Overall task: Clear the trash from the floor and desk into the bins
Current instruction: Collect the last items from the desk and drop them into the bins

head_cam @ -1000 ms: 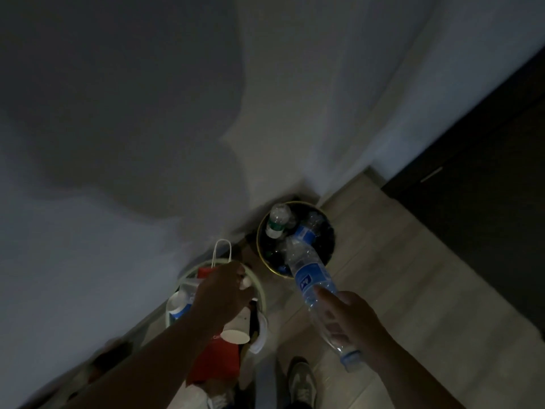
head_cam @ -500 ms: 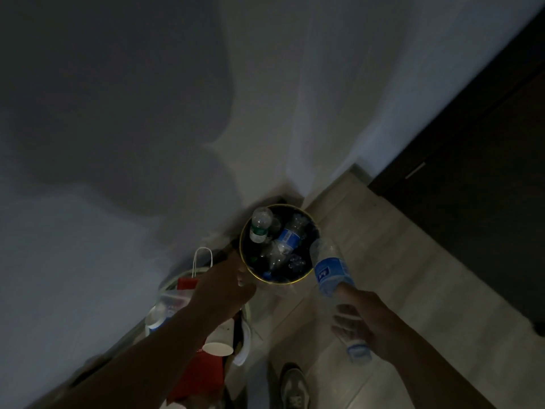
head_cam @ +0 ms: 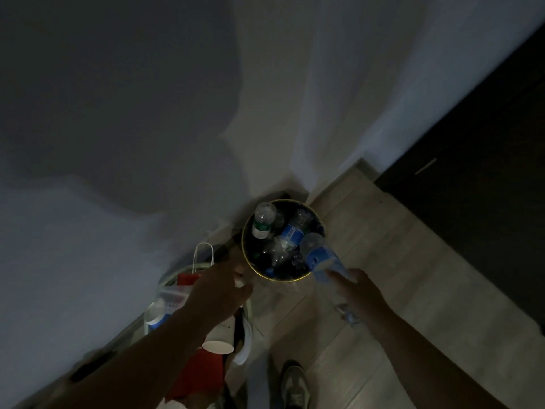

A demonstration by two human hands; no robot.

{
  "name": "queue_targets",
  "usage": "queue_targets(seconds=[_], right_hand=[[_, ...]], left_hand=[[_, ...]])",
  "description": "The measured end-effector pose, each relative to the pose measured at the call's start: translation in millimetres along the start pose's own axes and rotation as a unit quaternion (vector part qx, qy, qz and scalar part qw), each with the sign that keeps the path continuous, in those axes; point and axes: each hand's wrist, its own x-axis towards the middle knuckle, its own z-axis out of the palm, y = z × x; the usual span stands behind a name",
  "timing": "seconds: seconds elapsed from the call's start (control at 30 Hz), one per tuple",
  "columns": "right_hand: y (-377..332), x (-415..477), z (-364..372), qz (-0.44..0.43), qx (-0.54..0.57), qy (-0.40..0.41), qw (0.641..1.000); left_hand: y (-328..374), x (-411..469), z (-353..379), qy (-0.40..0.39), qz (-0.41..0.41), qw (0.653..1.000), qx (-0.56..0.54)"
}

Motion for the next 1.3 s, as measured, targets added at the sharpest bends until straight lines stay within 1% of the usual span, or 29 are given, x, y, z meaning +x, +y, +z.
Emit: queue_targets(seconds=[0.07, 0.13, 0.3, 0.4, 0.47, 0.63, 0.7, 0.8, 0.9, 0.97, 1.07, 1.2, 1.23, 1.3], right_hand=[[-9.2, 14.9, 19.0, -0.012, -0.062, -0.015, 0.998], [-16.9, 28.2, 39.0, -0.012, -0.094, -0.015, 0.995], [-23.6, 61.1, 81.3, -0.036, -0.189, 0.033, 0.981], [-23.4, 78.7, 103.6, -0.049, -0.222, 0.021, 0.974], [-24.0, 87.6, 117.1, -0.065, -0.238, 0.016, 0.969], [-20.7, 102.3, 138.2, -0.119, -0.269, 0.064, 0.954], [-19.8, 107.3, 143.7, -0.151, -0.277, 0.071, 0.946], [-20.0, 112.1, 150.8, -0.203, -0.295, 0.040, 0.933], [-17.4, 110.3, 158.3, -0.282, -0.322, -0.031, 0.903], [-13.2, 106.0, 162.2, -0.315, -0.338, -0.039, 0.886], [-7.1, 100.1, 163.4, -0.346, -0.327, 0.009, 0.879], [-1.1, 90.8, 151.8, -0.333, -0.225, 0.119, 0.908], [0.2, 88.8, 147.0, -0.335, -0.203, 0.146, 0.908], [4.8, 86.1, 134.9, -0.354, -0.192, 0.192, 0.895]], left_hand=[[-9.0, 0.3, 0.3, 0.003, -0.016, 1.000, 0.007], [-21.0, -0.2, 0.9, 0.005, -0.018, 0.999, 0.029], [-62.4, -2.5, 2.5, 0.014, -0.045, 0.999, 0.010], [-87.7, -2.6, 4.9, 0.013, -0.071, 0.997, 0.002], [-101.7, -1.7, 8.4, 0.015, -0.069, 0.998, 0.003], [-124.8, 2.2, 16.2, 0.008, -0.089, 0.996, 0.013], [-130.8, 4.2, 17.4, 0.003, -0.093, 0.996, 0.012], [-136.1, 8.2, 16.6, 0.010, -0.092, 0.996, 0.004], [-137.3, 10.6, 14.4, 0.015, -0.082, 0.996, 0.017], [-136.9, 12.5, 13.4, 0.022, -0.078, 0.997, 0.011], [-135.5, 13.2, 12.6, 0.027, -0.083, 0.996, -0.003], [-133.8, 13.2, 12.8, 0.024, -0.080, 0.996, -0.010], [-133.4, 13.1, 13.3, 0.022, -0.077, 0.997, -0.007], [-132.3, 13.3, 14.9, 0.020, -0.075, 0.997, -0.010]])
